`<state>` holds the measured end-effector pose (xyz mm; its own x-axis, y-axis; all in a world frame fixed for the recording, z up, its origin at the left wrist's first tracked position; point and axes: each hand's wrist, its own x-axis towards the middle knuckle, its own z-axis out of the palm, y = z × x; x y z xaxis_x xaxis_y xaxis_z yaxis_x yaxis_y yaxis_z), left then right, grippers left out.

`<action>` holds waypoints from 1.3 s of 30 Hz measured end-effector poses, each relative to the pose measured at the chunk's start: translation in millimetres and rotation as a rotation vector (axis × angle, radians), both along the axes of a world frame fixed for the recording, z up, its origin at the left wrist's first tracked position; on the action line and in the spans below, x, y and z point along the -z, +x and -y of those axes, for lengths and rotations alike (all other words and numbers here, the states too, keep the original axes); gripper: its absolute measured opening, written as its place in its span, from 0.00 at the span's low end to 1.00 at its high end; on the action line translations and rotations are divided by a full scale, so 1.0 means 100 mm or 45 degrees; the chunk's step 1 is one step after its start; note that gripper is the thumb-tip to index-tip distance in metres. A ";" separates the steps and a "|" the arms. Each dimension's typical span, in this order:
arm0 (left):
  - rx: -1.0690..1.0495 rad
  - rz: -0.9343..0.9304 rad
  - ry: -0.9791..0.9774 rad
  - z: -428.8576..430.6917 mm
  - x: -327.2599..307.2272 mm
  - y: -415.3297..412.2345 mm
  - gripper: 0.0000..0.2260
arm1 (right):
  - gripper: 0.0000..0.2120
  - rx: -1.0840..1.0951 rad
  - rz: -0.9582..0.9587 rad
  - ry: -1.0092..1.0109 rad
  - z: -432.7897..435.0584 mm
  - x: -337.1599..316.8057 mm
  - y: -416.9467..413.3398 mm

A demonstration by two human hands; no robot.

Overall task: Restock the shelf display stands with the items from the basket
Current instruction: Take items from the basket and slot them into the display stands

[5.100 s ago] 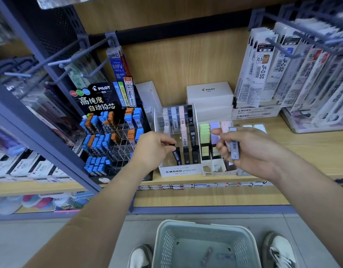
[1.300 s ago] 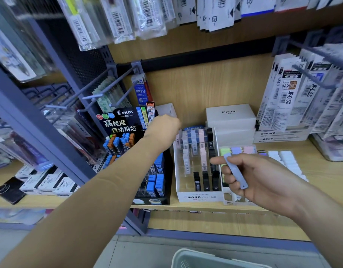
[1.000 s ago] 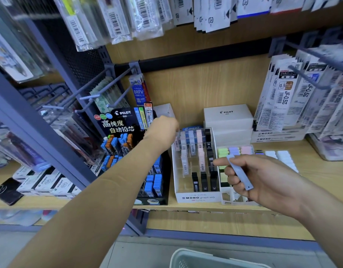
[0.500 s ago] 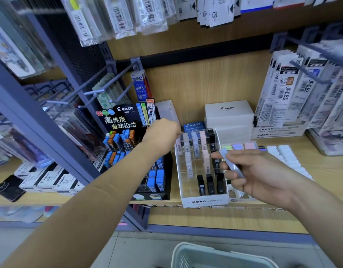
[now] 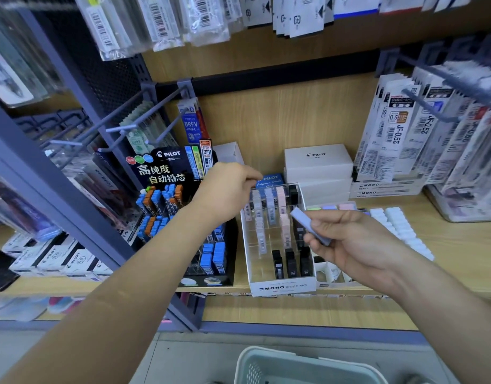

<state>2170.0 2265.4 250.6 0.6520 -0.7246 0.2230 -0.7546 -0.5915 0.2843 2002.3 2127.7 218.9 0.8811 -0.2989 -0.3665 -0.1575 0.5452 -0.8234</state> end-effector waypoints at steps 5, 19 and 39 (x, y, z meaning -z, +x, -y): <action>0.340 -0.404 -0.182 -0.05 -0.09 -0.58 0.10 | 0.03 0.076 0.031 -0.034 -0.03 -0.05 0.00; 0.003 -1.394 -0.864 -0.14 0.03 -0.64 0.07 | 0.10 0.169 0.124 -0.099 -0.02 -0.11 -0.01; -0.252 -0.460 -0.562 -0.10 0.32 -0.34 0.06 | 0.10 0.121 -0.101 -0.366 0.08 -0.08 -0.09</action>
